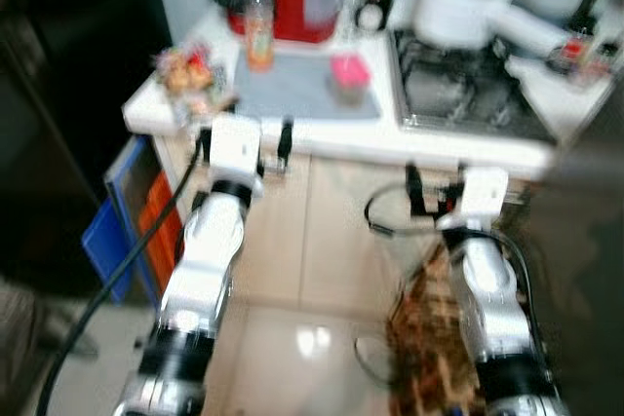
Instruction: Restocking fridge
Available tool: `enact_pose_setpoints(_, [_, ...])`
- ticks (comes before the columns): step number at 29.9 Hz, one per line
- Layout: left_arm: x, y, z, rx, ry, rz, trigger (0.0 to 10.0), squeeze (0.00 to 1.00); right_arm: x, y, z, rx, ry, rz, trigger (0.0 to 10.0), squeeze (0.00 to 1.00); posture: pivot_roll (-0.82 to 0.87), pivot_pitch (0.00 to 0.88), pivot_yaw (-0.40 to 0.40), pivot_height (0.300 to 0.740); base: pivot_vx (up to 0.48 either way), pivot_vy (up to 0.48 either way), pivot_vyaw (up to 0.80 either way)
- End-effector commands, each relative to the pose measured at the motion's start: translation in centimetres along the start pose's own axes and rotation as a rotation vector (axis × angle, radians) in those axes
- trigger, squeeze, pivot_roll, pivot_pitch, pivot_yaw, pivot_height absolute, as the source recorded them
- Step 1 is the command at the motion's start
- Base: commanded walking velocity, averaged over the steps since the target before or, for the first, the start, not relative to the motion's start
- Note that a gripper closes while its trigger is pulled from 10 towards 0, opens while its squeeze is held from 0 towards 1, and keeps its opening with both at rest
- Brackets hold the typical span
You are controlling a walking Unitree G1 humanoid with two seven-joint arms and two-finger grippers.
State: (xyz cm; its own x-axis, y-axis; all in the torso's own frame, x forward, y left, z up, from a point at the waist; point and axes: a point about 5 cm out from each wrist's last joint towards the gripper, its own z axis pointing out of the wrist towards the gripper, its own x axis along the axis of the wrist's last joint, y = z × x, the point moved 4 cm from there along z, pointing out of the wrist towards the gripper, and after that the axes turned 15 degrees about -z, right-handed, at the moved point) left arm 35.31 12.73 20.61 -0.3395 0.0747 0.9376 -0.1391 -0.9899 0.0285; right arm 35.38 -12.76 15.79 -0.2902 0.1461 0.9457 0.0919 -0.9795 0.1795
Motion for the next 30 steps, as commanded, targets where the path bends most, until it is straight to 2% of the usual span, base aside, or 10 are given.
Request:
enact_pose_setpoints(1, [3.5,2.2,0.8,-0.069,0.138,-0.012,10.0,0.0,3.3,1.5,1.1,-0.036,0.104,-0.011,10.0,0.01,-0.05,0.0,-0.023,0.74,0.48,0.0,0.0])
enact_pose_setpoints(4, [3.7,2.4,1.0,-0.078,0.143,-0.025,10.0,0.0,4.1,1.5,1.7,-0.035,0.13,-0.006,10.0,0.01,-0.05,0.0,-0.023,0.74,0.48,0.0,0.0])
enact_pose_setpoints(14, [3.3,2.2,0.9,-0.079,0.116,-0.04,10.0,0.0,3.5,2.1,2.1,-0.063,0.085,0.02,10.0,0.0,-0.05,0.0,-0.017,0.74,0.48,0.0,0.0])
enact_pose_setpoints(17, [3.0,2.7,0.9,-0.113,0.085,-0.076,10.0,0.0,4.2,1.5,2.3,-0.043,0.102,0.047,10.0,0.0,-0.05,0.0,-0.014,0.74,0.16,0.0,0.0])
enact_pose_setpoints(20, [2.6,2.3,0.7,-0.097,0.057,-0.087,10.0,0.0,4.4,1.1,2.1,-0.026,0.104,0.067,10.0,0.0,-0.04,0.0,-0.012,0.74,0.0,0.0,0.0])
enact_pose_setpoints(21, [2.0,1.6,0.5,-0.078,0.024,-0.09,10.0,0.0,4.2,0.7,1.6,-0.011,0.094,0.079,10.0,0.0,-0.04,0.0,-0.011,0.74,0.0,0.0,0.0])
enact_pose_setpoints(25, [1.3,0.6,0.2,-0.048,-0.015,-0.105,10.0,0.0,3.6,-0.3,0.7,0.009,0.065,0.09,10.0,0.0,-0.04,0.0,-0.008,0.74,0.0,0.0,0.0])
enact_pose_setpoints(30, [1.5,0.4,0.2,-0.045,-0.021,-0.118,10.0,0.0,2.9,-1.6,0.5,0.014,0.026,0.108,10.0,0.0,-0.04,0.0,-0.003,0.74,0.0,0.0,0.0])
